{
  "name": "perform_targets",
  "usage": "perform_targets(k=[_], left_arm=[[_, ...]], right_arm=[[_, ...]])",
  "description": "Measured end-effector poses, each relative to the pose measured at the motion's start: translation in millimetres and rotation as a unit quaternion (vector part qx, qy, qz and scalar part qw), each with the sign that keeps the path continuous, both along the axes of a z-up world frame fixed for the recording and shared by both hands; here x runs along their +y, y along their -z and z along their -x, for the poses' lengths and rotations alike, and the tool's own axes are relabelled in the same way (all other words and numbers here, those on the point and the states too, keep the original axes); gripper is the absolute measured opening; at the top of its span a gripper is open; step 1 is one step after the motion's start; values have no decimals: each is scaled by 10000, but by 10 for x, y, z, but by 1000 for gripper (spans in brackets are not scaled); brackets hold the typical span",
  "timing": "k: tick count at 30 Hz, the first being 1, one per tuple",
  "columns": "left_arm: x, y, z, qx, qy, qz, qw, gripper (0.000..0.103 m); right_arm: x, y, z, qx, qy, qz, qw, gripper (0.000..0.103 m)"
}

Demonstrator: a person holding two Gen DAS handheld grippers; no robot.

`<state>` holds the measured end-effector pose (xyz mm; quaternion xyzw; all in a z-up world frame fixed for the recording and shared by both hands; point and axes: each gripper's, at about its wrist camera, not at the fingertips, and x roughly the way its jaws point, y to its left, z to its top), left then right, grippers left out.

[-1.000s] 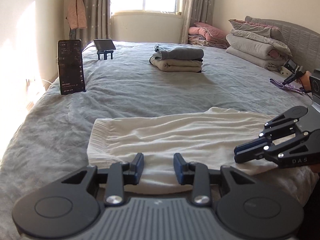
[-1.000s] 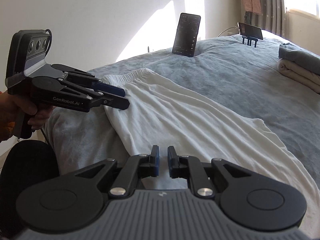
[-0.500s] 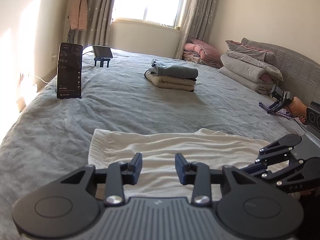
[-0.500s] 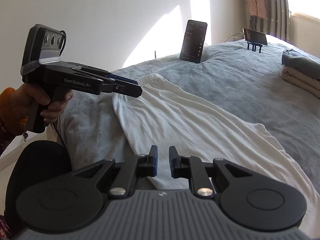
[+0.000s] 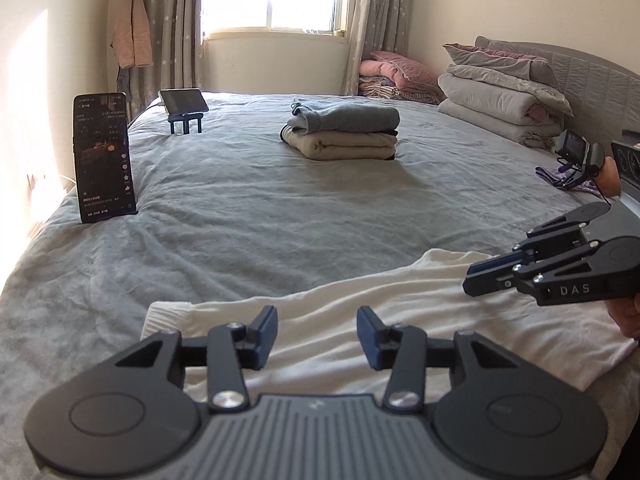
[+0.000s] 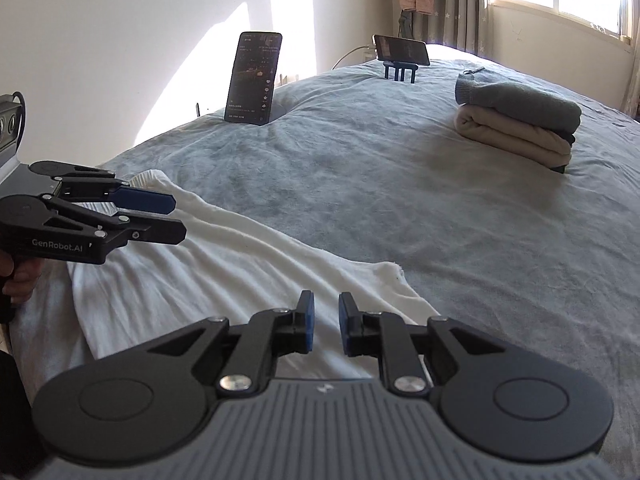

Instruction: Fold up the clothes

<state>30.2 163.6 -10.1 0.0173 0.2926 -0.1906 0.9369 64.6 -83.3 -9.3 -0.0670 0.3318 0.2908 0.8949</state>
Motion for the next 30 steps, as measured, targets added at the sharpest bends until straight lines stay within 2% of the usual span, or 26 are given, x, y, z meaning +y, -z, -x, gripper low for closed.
perform_targets(k=[4,10,13,19,21,24,27,30], left_arm=[[181,87,-62,168,-361,236,9989,45],[316,137,-64,211,-435,598,9970,43],[285,99,-32,132,-435,532,9975,44],[304,-18,145,-79,-211,654,9976,53],[309,-31,191,-35,-37,686,9976,56],[271,27,230,128,208,444,9987,63],[253,90,245,208,277,263,9991,63],[256,58,250,208,225,285,9991,63]], right_arm=[[24,84,-172,78,156,116,9998,25],[-26,174,-361,66,421,56,9991,26],[-53,139,-391,110,516,-60,9986,27],[22,20,-182,12,208,-83,9997,35],[70,8,-86,-17,39,-48,10000,37],[98,41,61,10,-119,45,9999,39],[69,98,198,41,-194,175,9997,41],[-69,112,327,36,-76,225,9997,45]])
